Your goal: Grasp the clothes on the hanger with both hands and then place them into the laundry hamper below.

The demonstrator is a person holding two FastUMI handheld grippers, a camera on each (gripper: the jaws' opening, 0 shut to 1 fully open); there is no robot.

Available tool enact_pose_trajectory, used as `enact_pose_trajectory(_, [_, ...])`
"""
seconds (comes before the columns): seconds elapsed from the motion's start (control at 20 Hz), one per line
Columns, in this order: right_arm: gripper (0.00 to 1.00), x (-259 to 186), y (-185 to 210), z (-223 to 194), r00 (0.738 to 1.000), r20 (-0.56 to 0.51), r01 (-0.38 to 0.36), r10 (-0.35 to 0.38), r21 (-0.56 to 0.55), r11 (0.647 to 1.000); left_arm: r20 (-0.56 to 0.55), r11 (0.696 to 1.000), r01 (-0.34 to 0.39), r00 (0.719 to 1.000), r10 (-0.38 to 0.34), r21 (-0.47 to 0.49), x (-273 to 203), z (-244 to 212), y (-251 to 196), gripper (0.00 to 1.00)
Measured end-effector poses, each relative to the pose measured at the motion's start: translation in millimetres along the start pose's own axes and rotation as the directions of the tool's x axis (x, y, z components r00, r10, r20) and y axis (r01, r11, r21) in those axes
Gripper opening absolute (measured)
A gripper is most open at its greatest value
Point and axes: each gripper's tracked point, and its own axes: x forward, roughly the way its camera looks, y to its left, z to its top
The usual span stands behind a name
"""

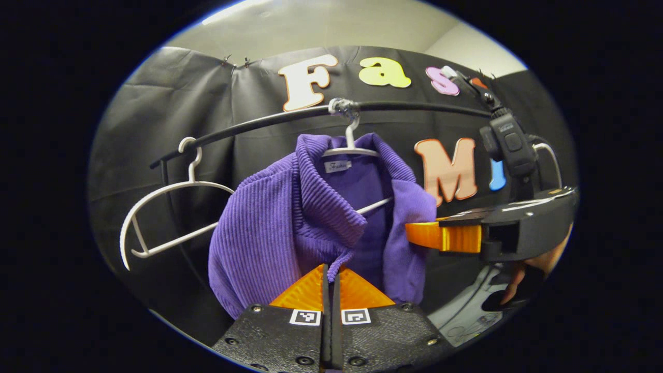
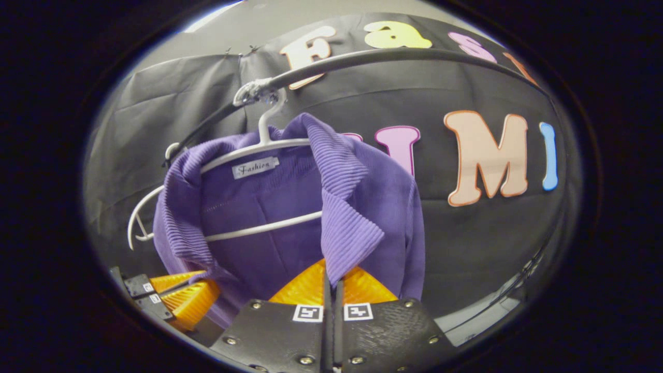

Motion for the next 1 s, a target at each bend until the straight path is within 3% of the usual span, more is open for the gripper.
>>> enact_pose_trajectory(0.25, [0.04, -37, -10, 26, 0.997, 0.060, 0.054, -0.050, -0.055, 0.997, 0.018, 0.991, 0.089, 0.996, -0.088, -0.096, -40, 35, 3, 0.00])
enact_pose_trajectory(0.5, [0.01, -49, -4, 42, 0.995, 0.095, 0.044, -0.038, -0.065, 0.997, 0.070, 0.991, 0.106, 0.992, -0.101, -0.079, -68, 75, 27, 0.01])
enact_pose_trajectory(0.65, [0.04, -49, -9, 49, 0.992, 0.110, 0.063, -0.054, -0.076, 0.995, 0.064, 0.995, 0.062, 0.996, -0.057, -0.083, -75, 89, 59, 0.00])
enact_pose_trajectory(0.85, [0.01, -45, -23, 68, 0.979, 0.168, 0.130, -0.114, -0.087, 0.988, 0.096, 0.998, -0.039, 0.994, 0.043, -0.039, -75, 108, 117, 0.00])
enact_pose_trajectory(0.9, [0.04, -44, -27, 74, 0.974, 0.187, 0.147, -0.129, -0.090, 0.985, 0.092, 0.998, -0.055, 0.994, 0.059, -0.039, -73, 110, 128, 0.00])
enact_pose_trajectory(1.0, [0.00, -43, -39, 89, 0.955, 0.244, 0.198, -0.171, -0.092, 0.976, 0.080, 0.995, -0.089, 0.993, 0.091, -0.033, -68, 111, 147, 0.02])
